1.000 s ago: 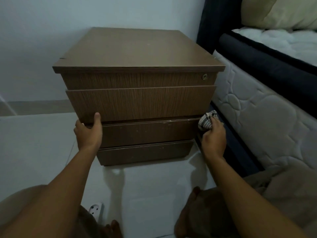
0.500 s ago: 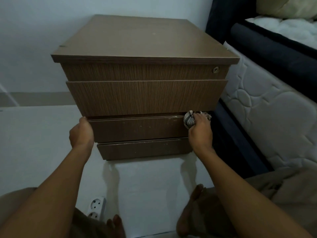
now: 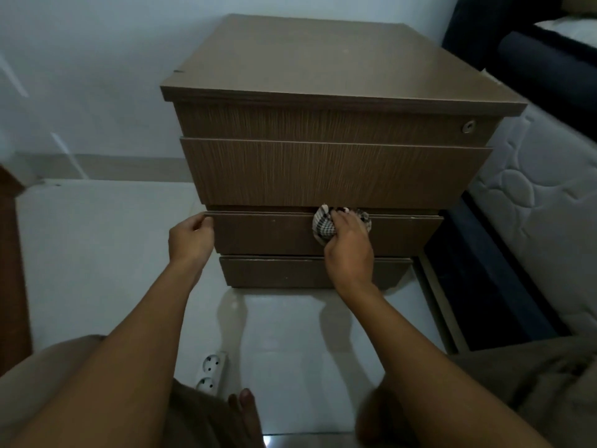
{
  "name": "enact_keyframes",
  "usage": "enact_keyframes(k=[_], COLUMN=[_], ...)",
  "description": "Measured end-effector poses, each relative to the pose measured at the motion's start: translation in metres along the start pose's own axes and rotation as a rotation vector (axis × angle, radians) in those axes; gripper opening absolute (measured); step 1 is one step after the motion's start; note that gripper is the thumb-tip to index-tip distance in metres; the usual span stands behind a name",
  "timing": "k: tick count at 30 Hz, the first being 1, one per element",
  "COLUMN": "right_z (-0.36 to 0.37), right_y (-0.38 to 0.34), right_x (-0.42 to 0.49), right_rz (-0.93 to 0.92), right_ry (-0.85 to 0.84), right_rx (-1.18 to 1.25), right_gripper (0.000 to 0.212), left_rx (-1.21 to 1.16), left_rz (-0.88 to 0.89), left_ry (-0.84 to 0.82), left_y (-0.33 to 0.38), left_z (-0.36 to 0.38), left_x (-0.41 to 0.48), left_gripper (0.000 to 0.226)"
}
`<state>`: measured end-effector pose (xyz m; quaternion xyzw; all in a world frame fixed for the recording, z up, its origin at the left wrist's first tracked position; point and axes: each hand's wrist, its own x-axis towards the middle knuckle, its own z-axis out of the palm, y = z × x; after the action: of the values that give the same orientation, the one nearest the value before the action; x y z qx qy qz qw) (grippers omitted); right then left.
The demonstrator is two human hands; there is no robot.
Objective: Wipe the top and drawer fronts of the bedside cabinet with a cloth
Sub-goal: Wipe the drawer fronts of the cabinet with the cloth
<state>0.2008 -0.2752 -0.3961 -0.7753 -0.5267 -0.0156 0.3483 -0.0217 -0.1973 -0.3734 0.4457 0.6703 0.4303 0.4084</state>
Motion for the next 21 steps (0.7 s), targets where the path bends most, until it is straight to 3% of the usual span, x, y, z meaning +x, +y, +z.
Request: enact_keyframes(k=[10, 17, 21], right_z=[0.025, 0.046, 0.059], right_y=[-0.045, -0.079, -0.106], right_x=[-0.010, -0.017, -0.020], right_rz=[-0.103, -0.163, -0.212], right_ry=[-0.071, -0.145, -0.195], right_rx=[0.029, 0.058, 0.076], right_gripper=[0.049, 0.050, 0.051], left_rx=[-0.062, -0.059, -0.137], left_rz=[-0.005, 0.031, -0.053], left_ry=[0.030, -0.024, -0.097], left_y=[-0.009, -0.014, -0.006], left_z=[-0.008, -0.012, -0.017], left_x=[0.017, 0.025, 0.023], left_gripper=[0.028, 0.028, 0.027])
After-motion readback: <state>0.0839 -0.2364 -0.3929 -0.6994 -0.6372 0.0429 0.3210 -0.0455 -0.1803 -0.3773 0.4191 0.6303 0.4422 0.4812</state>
